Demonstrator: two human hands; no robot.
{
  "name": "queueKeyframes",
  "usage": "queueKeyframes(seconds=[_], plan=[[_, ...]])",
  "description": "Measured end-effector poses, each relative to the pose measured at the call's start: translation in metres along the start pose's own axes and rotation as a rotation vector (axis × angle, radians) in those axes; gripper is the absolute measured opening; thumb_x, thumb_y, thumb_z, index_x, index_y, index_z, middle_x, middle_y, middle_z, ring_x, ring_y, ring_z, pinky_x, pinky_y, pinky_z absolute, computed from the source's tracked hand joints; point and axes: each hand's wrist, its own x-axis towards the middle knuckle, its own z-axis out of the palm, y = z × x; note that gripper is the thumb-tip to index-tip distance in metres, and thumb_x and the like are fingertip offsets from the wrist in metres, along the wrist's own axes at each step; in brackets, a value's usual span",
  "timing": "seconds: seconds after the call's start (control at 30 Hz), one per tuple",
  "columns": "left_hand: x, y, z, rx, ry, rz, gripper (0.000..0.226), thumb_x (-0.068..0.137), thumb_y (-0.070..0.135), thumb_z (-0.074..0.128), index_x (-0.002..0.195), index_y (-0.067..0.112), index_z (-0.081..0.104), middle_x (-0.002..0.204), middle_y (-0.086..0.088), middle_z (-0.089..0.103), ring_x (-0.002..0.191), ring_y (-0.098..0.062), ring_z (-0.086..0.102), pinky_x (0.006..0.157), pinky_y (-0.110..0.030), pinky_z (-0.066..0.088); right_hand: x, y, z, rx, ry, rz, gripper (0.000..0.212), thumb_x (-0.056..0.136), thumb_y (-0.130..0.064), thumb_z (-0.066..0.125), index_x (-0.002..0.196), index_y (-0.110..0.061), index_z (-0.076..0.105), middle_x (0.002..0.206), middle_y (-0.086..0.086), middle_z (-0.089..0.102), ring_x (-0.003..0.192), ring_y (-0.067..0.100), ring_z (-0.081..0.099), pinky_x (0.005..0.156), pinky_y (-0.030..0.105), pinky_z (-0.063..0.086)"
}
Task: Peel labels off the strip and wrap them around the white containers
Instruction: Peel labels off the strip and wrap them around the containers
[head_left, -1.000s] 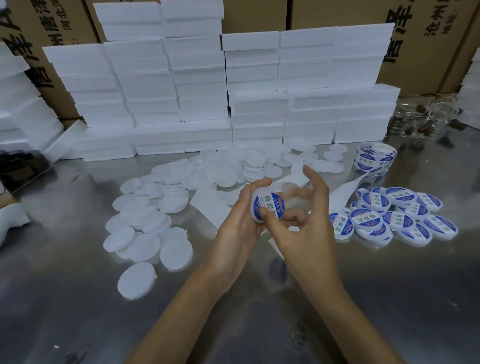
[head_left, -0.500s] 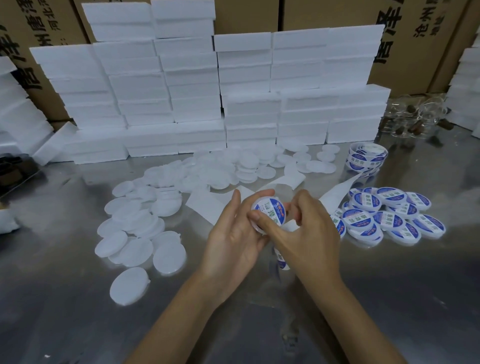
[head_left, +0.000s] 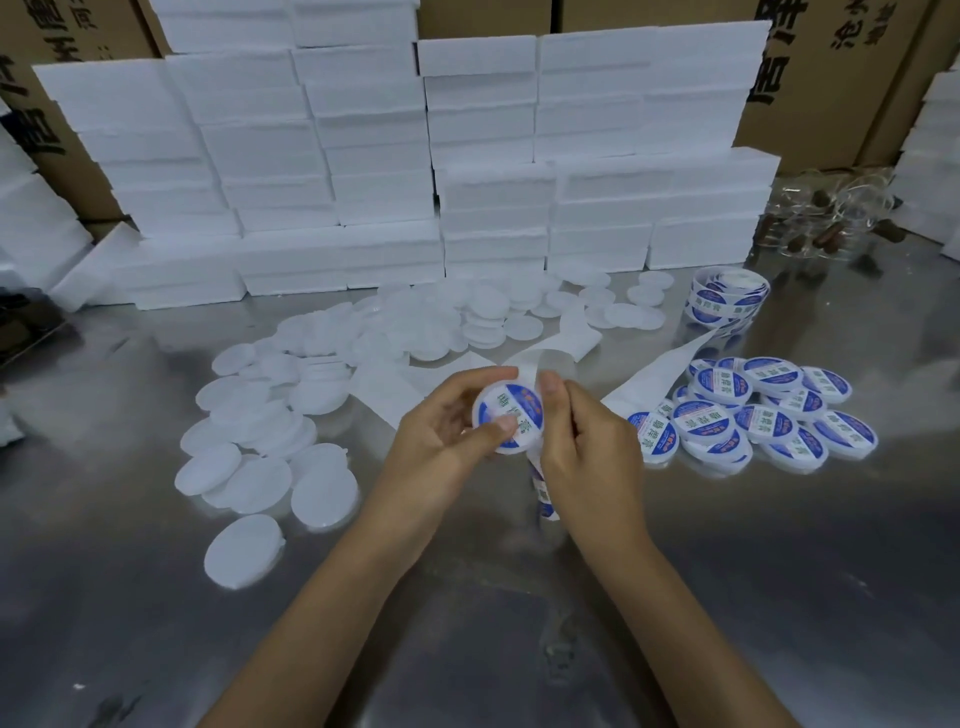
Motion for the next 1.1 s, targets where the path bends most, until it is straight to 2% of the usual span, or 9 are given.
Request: queueKeyframes(seconds=[0.1,0.23,0.43,0.53,0.63,0.77,0.93,1.0,1.1], plan=[[-0.001,0.002,-0.001,-0.007,0.136,-0.031,0.025,0.084,0.005,0.077,0.107,0.013,0.071,0.095,-0.007,0.076,0.062,-0.021,0.062,0.055,-0.024,0.051,-0.001,0.0,-0.001,0.049,-0.081,0.04,0.049,0.096,-0.06,0.038,0.068,-0.021,0.04,0.056,-0.008,0.047,0.055,0.014,0.044,0.054,0.033,0.037],[0.001,0.004,-0.003,-0.122,0.212,-0.051,0.018,0.082,0.01,0.077,0.094,0.008,0.063,0.092,-0.019,0.076,0.063,-0.023,0.069,0.051,-0.025,0.054,-0.001,0.002,-0.003,-0.123,-0.127,0.007,0.06,0.078,-0.082,0.045,0.072,-0.023,0.035,0.061,-0.007,0.042,0.061,0.012,0.044,0.053,0.023,0.035],[0.0,0.006,-0.003,-0.088,0.236,-0.011,0.021,0.082,0.024,0.076,0.085,0.006,0.066,0.083,-0.017,0.076,0.062,-0.027,0.072,0.048,-0.026,0.055,0.0,0.002,-0.004,-0.099,-0.174,-0.086,0.053,0.089,-0.061,0.049,0.062,-0.02,0.028,0.057,-0.006,0.04,0.056,0.013,0.039,0.05,0.027,0.028],[-0.001,0.006,-0.001,-0.086,0.168,-0.005,0.014,0.09,0.016,0.07,0.102,0.007,0.071,0.09,-0.012,0.077,0.072,-0.026,0.074,0.055,-0.026,0.058,0.003,0.004,-0.006,-0.094,-0.129,-0.064,0.048,0.097,-0.048,0.044,0.059,-0.024,0.027,0.051,-0.004,0.036,0.052,0.015,0.037,0.052,0.031,0.027],[-0.001,0.004,0.003,-0.094,0.044,-0.031,0.028,0.09,0.004,0.069,0.117,0.013,0.071,0.101,-0.012,0.074,0.086,-0.025,0.075,0.065,-0.026,0.06,0.006,0.008,-0.01,-0.117,-0.106,-0.048,0.045,0.103,-0.039,0.041,0.06,-0.027,0.037,0.05,-0.005,0.041,0.051,0.013,0.041,0.055,0.031,0.029],[0.0,0.006,0.001,-0.046,0.053,-0.008,0.027,0.085,0.001,0.074,0.109,0.014,0.075,0.099,-0.01,0.076,0.076,-0.024,0.074,0.06,-0.027,0.059,0.005,0.006,-0.012,-0.014,-0.165,-0.009,0.05,0.1,-0.048,0.042,0.07,-0.01,0.054,0.053,-0.001,0.047,0.054,0.015,0.045,0.054,0.038,0.039],[0.001,0.004,-0.002,-0.023,0.15,0.01,0.017,0.084,0.011,0.077,0.1,0.016,0.077,0.093,-0.007,0.076,0.052,-0.025,0.064,0.047,-0.028,0.053,0.007,0.004,-0.015,0.11,-0.3,0.055,0.064,0.094,-0.057,0.05,0.067,0.0,0.043,0.057,0.006,0.032,0.055,0.011,0.032,0.054,0.032,0.028],[0.002,0.002,-0.002,-0.048,0.16,-0.013,0.01,0.089,0.01,0.073,0.097,0.013,0.077,0.092,-0.008,0.077,0.059,-0.024,0.068,0.048,-0.027,0.054,0.006,0.004,-0.016,0.054,-0.326,0.035,0.06,0.095,-0.053,0.052,0.061,-0.006,0.037,0.053,-0.005,0.029,0.053,0.009,0.029,0.053,0.031,0.027],[0.002,0.001,-0.002,-0.073,0.126,-0.048,0.012,0.095,0.012,0.065,0.099,0.014,0.075,0.098,-0.009,0.077,0.079,-0.025,0.074,0.054,-0.027,0.057,0.006,0.006,-0.016,-0.068,-0.27,0.022,0.056,0.096,-0.052,0.05,0.06,-0.013,0.033,0.049,-0.004,0.032,0.052,0.013,0.031,0.053,0.032,0.029]])
